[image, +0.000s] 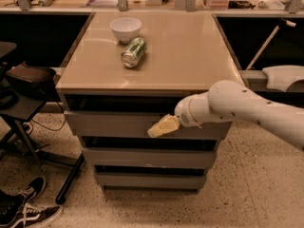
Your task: Open top drawer
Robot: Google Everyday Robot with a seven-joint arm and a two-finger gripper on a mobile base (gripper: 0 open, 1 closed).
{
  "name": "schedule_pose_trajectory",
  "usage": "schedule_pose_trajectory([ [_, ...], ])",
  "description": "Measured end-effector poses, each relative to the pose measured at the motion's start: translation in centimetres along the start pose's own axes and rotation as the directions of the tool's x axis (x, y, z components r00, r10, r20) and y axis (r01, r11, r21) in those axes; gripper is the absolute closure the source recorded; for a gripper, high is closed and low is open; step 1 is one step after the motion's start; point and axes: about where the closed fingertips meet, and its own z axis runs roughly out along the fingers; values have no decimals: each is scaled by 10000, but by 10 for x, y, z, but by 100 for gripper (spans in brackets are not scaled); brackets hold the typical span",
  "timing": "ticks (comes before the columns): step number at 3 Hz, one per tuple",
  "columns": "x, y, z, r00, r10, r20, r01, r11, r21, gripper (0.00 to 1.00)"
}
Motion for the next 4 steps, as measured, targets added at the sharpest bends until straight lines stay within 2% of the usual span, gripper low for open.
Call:
schedule_pose_trajectory([
  [1, 0, 0, 0, 10000, 1, 12, -1, 10000, 7, 0],
  [2, 5, -2, 0, 9949, -810, -607, 831, 9960, 337, 0],
  [3, 33, -8, 4, 9726, -1555, -1726, 1703, 9826, 741, 0],
  [4, 35, -4, 10, 9721, -1633, -1683, 1708, 9848, 309, 0],
])
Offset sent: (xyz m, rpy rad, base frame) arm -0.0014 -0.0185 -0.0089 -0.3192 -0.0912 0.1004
